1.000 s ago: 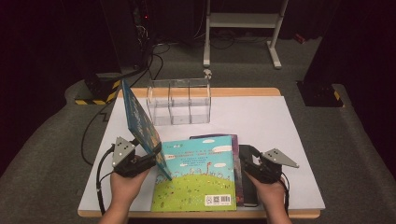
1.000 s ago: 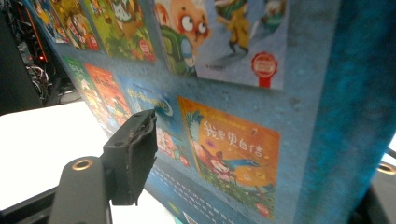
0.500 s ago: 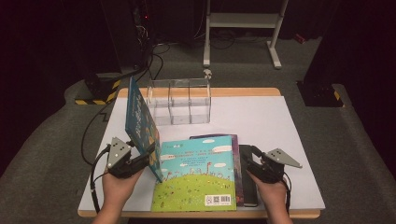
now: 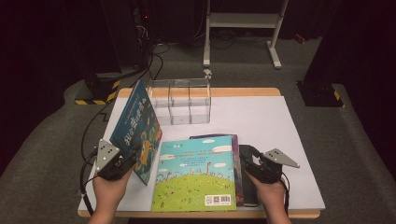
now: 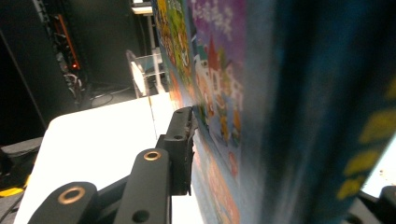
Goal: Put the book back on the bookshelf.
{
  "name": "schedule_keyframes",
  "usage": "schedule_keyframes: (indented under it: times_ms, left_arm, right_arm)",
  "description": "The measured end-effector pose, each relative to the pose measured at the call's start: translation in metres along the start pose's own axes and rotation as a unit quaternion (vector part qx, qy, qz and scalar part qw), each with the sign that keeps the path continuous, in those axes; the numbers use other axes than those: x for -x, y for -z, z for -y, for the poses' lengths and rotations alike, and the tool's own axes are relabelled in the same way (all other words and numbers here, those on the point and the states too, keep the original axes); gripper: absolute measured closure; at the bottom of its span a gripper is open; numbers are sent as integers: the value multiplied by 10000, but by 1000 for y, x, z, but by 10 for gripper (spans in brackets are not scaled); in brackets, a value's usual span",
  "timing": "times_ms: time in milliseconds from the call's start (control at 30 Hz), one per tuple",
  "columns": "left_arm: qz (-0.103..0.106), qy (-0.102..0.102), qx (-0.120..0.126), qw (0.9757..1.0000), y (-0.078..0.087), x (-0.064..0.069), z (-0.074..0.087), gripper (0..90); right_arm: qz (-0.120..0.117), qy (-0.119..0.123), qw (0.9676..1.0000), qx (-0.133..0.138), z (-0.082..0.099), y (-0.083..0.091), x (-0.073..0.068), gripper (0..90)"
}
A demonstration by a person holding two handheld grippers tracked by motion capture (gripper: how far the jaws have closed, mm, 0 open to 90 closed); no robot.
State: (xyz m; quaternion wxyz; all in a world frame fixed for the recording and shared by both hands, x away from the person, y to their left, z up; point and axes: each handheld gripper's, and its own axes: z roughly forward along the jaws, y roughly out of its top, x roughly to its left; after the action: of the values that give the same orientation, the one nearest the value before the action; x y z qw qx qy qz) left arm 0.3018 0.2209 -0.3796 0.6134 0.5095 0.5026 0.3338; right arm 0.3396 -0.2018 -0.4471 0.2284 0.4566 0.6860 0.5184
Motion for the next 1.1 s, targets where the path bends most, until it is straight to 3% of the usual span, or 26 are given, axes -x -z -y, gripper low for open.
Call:
schedule_keyframes:
  times_ms: [133,267,333,367,667,867,1100]
  left_arm:
    - [-102,-49,65,9999,0,-3,-2,683]
    - [-296,-113,117,9994,-2,-6,-6,774]
    - [-118,86,51,9999,-2,-12,-9,815]
    - [-66,23,65,10000,-2,-12,-9,817]
    - [171,70,70,9998,-1,-22,-10,817]
    - [516,332,211,9979,1,-32,-8,775]
    - [583,254,-62,9980,-1,-33,-8,762]
  right_arm:
    - [-5,11,10000,-6,0,0,-1,506]
    - [-10,-14,10000,-1,1,0,-1,510]
    - [-13,-9,10000,5,1,0,-1,512]
    - [-13,-10,10000,5,1,0,-1,513]
    - [-59,-58,10000,4,2,0,2,534]
    - [-47,-62,10000,-27,3,-1,2,523]
    - [-28,-96,9999,-54,4,-1,3,514]
